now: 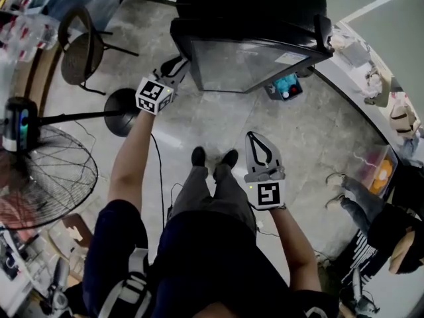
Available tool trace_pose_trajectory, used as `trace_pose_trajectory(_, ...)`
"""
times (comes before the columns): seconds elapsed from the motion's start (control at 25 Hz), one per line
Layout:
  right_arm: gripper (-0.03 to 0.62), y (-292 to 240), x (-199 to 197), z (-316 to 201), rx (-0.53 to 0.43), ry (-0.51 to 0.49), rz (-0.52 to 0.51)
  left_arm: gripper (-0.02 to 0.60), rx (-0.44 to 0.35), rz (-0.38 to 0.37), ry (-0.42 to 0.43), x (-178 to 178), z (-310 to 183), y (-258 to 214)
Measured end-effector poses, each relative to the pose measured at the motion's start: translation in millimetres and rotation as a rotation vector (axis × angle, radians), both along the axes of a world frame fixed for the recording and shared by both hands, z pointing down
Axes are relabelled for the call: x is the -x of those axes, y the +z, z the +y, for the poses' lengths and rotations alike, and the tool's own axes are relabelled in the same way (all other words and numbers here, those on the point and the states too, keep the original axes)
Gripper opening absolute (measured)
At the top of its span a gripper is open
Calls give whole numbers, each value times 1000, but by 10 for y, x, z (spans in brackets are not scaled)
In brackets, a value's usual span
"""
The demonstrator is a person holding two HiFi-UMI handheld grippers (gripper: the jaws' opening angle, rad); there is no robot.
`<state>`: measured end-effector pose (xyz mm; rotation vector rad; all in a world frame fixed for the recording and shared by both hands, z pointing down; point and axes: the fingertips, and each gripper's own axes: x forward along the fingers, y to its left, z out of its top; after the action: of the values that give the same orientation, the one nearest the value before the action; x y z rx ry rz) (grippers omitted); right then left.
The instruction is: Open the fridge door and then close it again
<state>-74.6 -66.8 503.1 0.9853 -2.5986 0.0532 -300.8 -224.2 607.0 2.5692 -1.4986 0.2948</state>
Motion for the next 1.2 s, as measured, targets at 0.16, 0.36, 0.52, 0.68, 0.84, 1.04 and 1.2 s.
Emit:
trace_pose_trajectory(0.16, 18, 3, 24, 57, -7, -6, 5, 94, -1, -11, -9, -91, 323, 10)
trace_pose_trajectory(0.36, 18, -63, -51, 144, -1, 10, 10, 91, 5, -17, -65, -178, 577, 8)
trace_pose_trajectory(0.52, 18, -120, -185, 197, -10, 36, 13, 86, -9, -26, -81, -288, 776, -31)
trace_pose_trajectory(0.68, 18, -184, -330, 217, 2, 86, -14, 83, -9, -28, -112, -402, 938, -45)
trace_pose_trajectory(0.84, 18, -262, -465, 255, -34, 103, -8, 80, -3, -29, -139, -509, 1077, -74)
trace_pose_trajectory(1.04, 18, -263, -561, 342, -10, 145, -23, 77, 6, -32, -167, -673, 1303, -71)
trace_pose_trajectory(1.2, 18, -263, -553, 419, -19, 154, -27, 71, 7, -45, -168, -823, 1511, -63)
